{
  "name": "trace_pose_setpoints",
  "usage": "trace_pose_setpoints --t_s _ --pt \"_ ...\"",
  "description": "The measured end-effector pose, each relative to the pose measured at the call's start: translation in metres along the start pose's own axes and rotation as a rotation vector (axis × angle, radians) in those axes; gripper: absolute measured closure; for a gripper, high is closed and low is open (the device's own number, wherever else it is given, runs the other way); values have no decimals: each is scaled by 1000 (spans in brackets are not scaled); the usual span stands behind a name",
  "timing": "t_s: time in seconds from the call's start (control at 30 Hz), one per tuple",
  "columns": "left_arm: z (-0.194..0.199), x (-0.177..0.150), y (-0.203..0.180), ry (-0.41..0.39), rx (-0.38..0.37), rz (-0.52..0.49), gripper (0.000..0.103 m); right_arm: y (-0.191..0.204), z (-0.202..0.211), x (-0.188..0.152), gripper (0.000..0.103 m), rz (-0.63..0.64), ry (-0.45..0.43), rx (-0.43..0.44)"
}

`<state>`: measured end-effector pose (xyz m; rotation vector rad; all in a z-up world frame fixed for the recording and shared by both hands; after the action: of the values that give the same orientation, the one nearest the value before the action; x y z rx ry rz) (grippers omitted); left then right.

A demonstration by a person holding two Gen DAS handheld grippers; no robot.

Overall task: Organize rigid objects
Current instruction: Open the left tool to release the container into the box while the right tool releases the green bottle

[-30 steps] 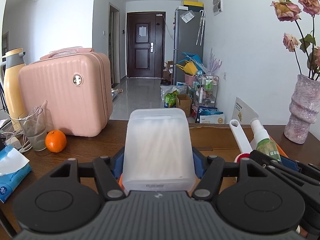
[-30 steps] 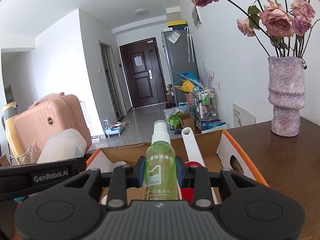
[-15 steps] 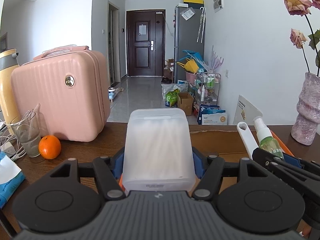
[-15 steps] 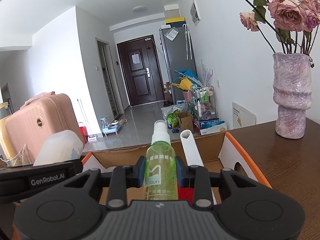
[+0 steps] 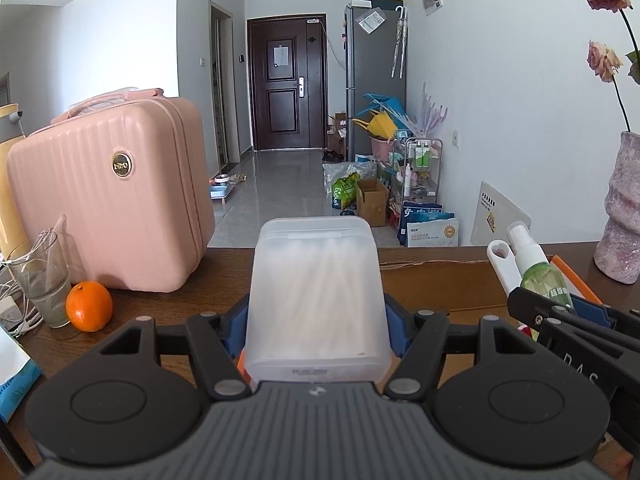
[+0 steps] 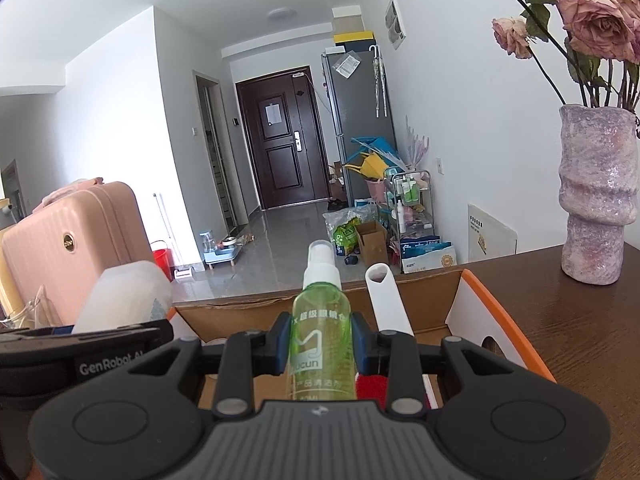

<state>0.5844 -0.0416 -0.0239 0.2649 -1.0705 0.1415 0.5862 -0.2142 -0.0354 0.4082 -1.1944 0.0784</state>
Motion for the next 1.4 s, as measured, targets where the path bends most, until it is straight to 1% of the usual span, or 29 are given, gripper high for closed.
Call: trace_pose_setpoints --t_s 0.23,0.4,0.47,0.5,0.53,0.57,0.6,0.63,0.67,0.73,0.77,0.8,0.97,1.07,1.2,1.4 --pt "-6 -2 -8 -2 -3 -27 37 2 -5 -3 73 15 17 -1" --pt "-7 -5 -8 18 -8 -31 36 4 -6 -6 73 30 33 -19" --pt "-7 -5 -7 21 -8 -28 35 3 -5 -7 73 32 45 -34" --pt "-6 -4 -6 17 -3 -24 28 3 -4 -7 72 34 47 -41" --pt "-6 -4 -4 14 6 -16 18 2 -3 -7 70 35 44 -52" --pt "-6 -3 -2 11 16 -8 14 1 -3 -7 57 33 49 -57" --pt "-5 -3 0 9 24 -1 8 1 -3 -7 40 29 49 -61" --pt "-6 -2 3 8 36 8 3 -1 -2 -7 35 27 43 -73" --pt "-7 -1 7 9 50 18 1 -1 -1 -6 29 30 41 -86" --pt "-9 0 11 13 56 31 0 -2 -1 -6 23 29 46 -95" --pt "-10 0 12 16 57 33 0 -2 -1 -6 16 27 46 -98" --pt "-11 0 13 17 60 35 0 -2 -1 -6 12 29 43 -100" --pt "-13 0 14 23 66 36 0 -2 -1 -5 6 38 43 -99" --pt "-14 0 14 24 66 38 0 -2 -1 -5 5 37 45 -102" --pt "-15 0 15 28 68 41 0 -3 -1 -4 0 45 47 -118" --pt "-11 1 20 26 71 49 0 -1 4 -3 0 46 38 -118"
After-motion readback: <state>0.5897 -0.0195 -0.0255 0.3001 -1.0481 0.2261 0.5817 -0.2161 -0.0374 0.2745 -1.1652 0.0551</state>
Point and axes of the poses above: each gripper's, at about its wrist camera, not at the fingertips, and z roughly against the way its jaws point, y to its left, x to its top, the point moved 7 cm from there along -z, roughly the way its jaws point, and after that the axes turned 14 degrees about x, right-handed, at the moved point
